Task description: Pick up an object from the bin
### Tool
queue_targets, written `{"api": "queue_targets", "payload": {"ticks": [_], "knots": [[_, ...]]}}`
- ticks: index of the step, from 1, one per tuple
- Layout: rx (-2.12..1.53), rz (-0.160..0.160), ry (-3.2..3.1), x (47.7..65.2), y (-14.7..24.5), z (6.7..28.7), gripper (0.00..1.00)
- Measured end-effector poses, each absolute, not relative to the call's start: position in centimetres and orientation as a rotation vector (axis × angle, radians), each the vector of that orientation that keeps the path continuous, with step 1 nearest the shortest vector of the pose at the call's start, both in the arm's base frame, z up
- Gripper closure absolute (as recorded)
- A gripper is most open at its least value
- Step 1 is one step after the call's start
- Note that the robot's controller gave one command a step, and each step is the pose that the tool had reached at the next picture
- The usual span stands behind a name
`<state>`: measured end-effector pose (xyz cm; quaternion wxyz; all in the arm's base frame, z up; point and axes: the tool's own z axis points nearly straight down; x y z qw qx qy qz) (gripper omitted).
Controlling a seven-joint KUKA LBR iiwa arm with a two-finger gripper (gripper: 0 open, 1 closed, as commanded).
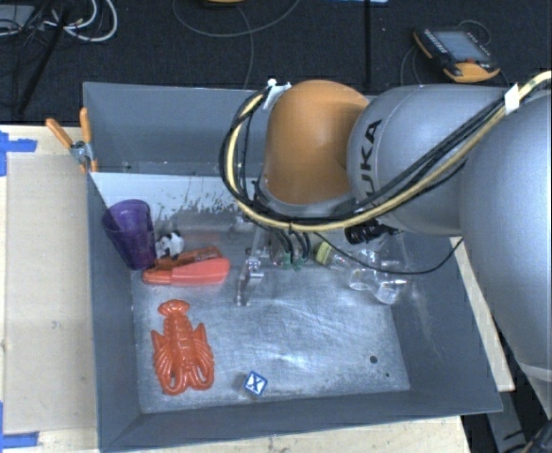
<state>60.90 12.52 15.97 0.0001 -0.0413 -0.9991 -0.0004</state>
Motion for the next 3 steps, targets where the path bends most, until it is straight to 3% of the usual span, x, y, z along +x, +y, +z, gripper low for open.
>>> {"api": "queue_targets", "payload": {"ticks": [1, 2, 3], "knots": [[-0.110, 0.002, -3.140, 61.1, 12.1, 15.2, 0.00], [0.152, 0.000, -3.136, 61.2, 12.6, 14.1, 0.00], [-0.041, -0.001, -3.143, 61.3, 13.6, 11.1, 0.00]]}}
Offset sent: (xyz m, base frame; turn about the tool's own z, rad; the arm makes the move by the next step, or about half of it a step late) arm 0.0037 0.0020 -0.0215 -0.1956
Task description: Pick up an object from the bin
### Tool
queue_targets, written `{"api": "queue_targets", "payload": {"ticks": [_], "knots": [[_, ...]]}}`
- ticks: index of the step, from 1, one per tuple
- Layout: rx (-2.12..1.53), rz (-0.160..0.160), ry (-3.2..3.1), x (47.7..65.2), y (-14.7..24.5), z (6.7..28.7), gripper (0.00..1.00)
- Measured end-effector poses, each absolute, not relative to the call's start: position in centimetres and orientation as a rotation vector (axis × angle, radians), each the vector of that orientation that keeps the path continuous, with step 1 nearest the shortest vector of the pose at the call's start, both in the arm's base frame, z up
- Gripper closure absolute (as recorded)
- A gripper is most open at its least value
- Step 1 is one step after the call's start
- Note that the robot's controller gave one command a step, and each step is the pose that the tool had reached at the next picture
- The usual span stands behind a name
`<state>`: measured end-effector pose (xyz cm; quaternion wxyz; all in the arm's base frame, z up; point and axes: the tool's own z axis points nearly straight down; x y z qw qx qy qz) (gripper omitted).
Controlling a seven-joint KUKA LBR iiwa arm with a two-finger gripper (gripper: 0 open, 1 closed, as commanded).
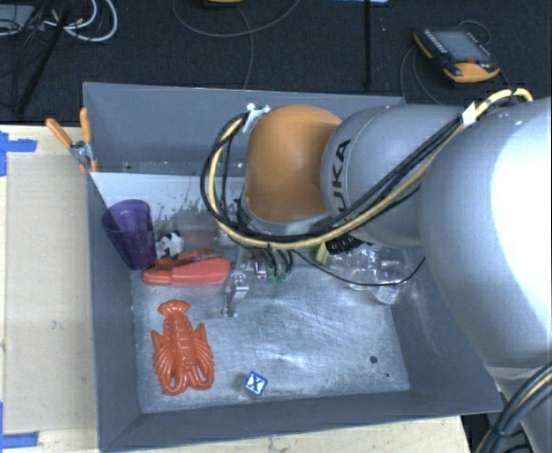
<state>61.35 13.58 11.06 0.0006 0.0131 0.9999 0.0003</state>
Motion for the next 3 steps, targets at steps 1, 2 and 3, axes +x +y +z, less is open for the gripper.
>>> {"api": "queue_targets", "payload": {"ticks": [1, 2, 3], "knots": [[0.314, -0.001, 3.129, 61.3, 16.6, 11.7, 0.00], [-0.104, 0.018, 3.099, 62.9, 15.4, 8.4, 1.00], [-0.104, 0.018, 3.099, 62.9, 15.4, 8.4, 1.00]]}}
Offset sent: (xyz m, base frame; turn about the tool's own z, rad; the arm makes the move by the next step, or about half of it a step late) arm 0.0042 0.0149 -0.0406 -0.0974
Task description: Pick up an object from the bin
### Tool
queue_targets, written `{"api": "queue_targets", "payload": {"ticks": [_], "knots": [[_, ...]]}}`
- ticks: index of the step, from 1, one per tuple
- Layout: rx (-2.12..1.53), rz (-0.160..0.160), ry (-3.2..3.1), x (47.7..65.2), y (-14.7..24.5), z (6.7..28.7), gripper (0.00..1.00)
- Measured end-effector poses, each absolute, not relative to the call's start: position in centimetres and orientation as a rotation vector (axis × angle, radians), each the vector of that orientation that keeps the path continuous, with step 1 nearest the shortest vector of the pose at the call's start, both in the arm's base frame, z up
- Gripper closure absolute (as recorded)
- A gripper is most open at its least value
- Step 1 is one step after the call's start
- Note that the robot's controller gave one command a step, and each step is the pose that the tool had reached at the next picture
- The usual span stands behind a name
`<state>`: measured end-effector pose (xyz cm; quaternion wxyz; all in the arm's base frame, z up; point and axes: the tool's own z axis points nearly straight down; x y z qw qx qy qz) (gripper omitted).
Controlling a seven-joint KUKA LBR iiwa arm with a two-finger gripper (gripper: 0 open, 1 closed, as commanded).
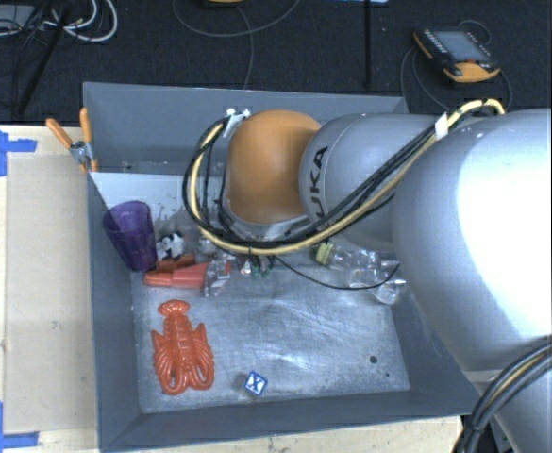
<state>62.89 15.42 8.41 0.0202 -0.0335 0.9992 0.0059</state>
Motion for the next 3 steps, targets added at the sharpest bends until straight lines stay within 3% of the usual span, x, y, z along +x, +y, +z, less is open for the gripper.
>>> {"api": "queue_targets", "payload": {"ticks": [1, 2, 3], "knots": [[-0.143, 0.002, 3.132, 61.6, 15.8, 12.1, 1.00], [-0.147, 0.000, 3.141, 61.4, 16.2, 17.9, 1.00], [-0.146, 0.000, 3.138, 61.5, 16.3, 19.3, 1.00]]}}
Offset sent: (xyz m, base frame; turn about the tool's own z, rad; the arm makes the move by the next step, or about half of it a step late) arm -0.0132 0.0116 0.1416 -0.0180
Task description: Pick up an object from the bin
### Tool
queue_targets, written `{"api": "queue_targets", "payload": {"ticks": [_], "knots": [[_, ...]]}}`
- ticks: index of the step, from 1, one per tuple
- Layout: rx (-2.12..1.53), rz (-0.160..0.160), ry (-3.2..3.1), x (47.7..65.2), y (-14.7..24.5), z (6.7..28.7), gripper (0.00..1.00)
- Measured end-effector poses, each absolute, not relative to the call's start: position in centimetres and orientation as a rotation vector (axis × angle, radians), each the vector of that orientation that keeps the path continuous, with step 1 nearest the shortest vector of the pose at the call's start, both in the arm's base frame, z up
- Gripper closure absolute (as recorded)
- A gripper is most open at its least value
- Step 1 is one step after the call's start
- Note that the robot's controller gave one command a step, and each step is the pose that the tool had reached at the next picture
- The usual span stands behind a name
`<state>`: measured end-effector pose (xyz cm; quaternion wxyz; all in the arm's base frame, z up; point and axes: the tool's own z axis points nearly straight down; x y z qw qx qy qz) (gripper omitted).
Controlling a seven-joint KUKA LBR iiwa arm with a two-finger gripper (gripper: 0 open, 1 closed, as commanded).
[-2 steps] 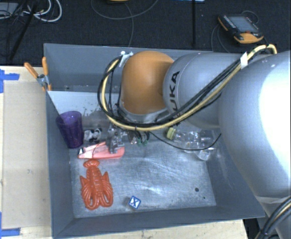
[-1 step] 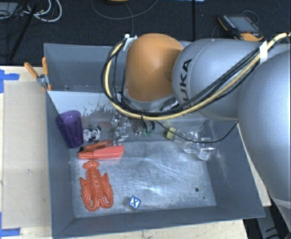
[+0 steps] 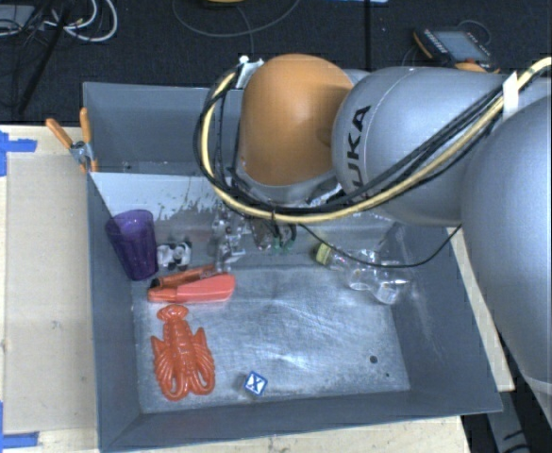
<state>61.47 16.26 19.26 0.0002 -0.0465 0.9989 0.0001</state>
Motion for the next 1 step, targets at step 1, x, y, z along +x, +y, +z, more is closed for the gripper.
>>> {"api": "queue_targets", "payload": {"ticks": [1], "knots": [[-0.343, 0.001, 3.127, 60.06, 13.22, 24.32, 1.00]]}}
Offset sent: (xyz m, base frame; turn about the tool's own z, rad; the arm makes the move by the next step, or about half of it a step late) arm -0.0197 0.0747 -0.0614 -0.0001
